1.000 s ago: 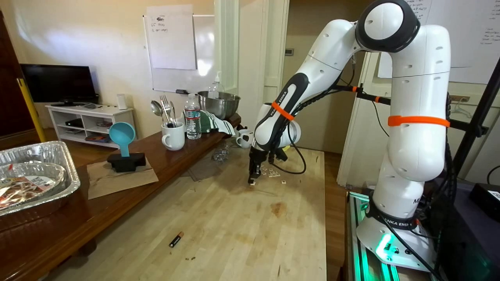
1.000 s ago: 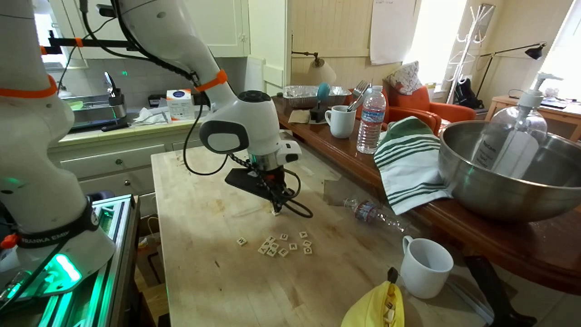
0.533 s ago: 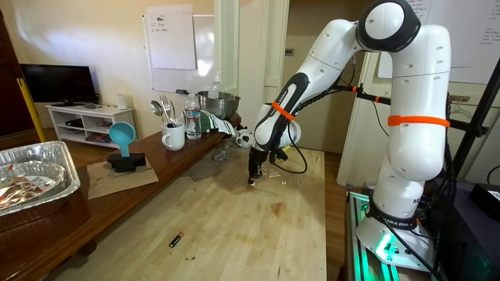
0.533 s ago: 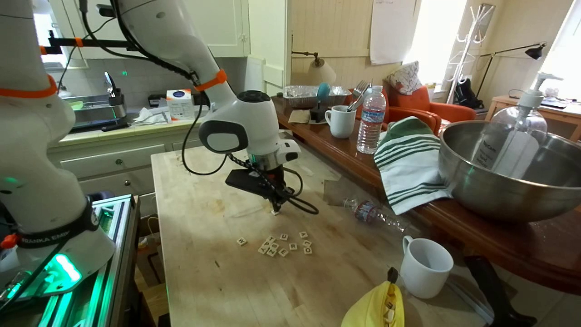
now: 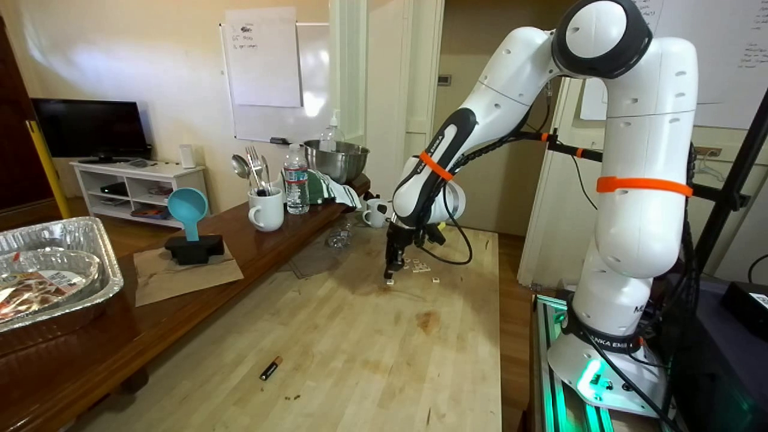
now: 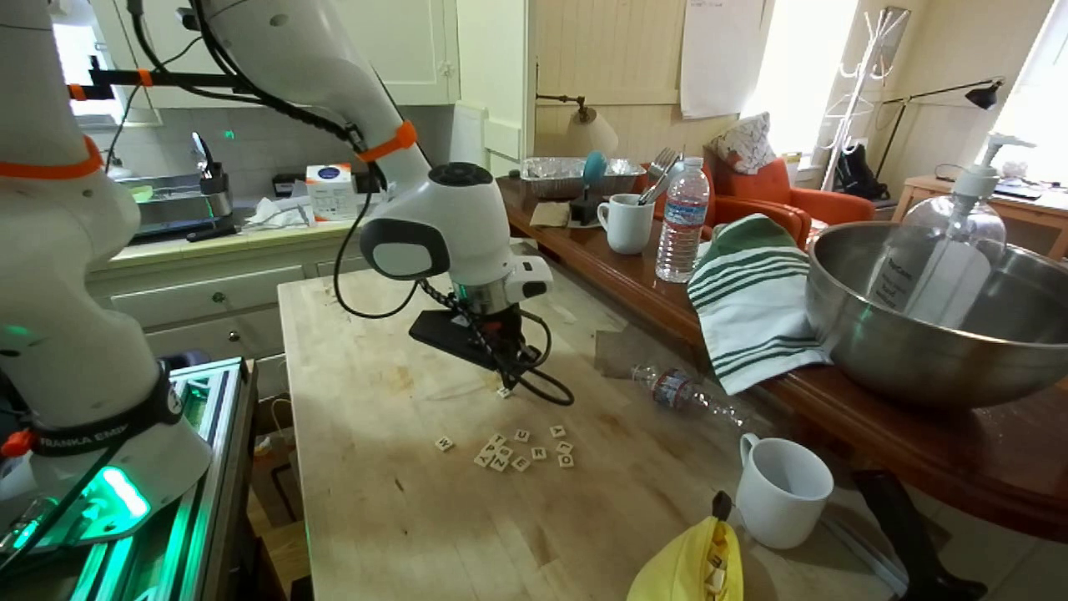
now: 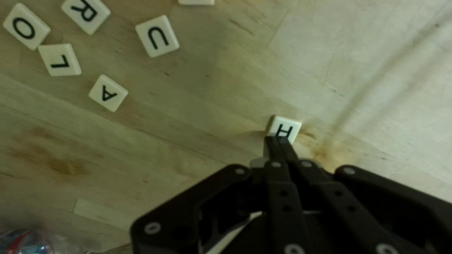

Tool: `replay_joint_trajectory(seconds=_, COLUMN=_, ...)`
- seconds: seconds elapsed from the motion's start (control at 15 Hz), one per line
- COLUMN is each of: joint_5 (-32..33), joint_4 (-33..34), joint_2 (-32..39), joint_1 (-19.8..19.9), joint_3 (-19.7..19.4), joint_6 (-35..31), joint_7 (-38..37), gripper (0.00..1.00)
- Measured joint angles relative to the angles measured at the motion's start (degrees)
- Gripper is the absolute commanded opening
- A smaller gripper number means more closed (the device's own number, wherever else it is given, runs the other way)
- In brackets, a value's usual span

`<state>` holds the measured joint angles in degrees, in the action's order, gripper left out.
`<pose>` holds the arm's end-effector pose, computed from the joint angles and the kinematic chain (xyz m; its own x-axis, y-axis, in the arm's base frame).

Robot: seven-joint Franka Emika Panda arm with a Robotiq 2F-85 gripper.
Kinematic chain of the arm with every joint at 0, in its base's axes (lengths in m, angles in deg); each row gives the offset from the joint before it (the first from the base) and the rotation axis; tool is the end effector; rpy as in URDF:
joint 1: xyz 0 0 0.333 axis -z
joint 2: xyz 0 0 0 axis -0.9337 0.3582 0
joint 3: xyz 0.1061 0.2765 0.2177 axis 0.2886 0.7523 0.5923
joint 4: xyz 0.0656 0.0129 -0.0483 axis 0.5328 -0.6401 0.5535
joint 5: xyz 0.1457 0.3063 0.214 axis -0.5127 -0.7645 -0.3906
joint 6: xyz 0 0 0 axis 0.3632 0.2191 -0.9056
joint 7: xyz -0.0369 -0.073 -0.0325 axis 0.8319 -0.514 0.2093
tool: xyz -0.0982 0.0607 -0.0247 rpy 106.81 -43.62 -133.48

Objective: Spell out the word hurt

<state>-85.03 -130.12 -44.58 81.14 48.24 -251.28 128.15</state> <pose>0.4702 -0.0823 0.2554 0.8146 0.5372 0.2189 0.5366 -0.8411 0.0672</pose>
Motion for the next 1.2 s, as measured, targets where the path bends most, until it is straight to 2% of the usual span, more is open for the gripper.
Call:
replay_joint_trajectory(seconds=0.27, joint_5=-2.82, joint_4=-0.32, joint_2=-2.38, joint_1=0.68, joint_3=-0.04, joint_6=0.0, joint_7=0.0, gripper=0.0)
replay_joint_trajectory(seconds=0.87, joint_5=-2.98, joint_4=-1.31, joint_2=-3.6, joint_1=3.17, joint_3=-3.84, joint_6=-1.25, joint_7=-0.68, gripper=0.0)
replay_joint_trajectory(seconds=1.2, joint_5=-2.98, joint_4=-1.41, joint_2=-3.27, joint_1=4.46, joint_3=-4.5, joint_6=-1.28, joint_7=0.47, gripper=0.0)
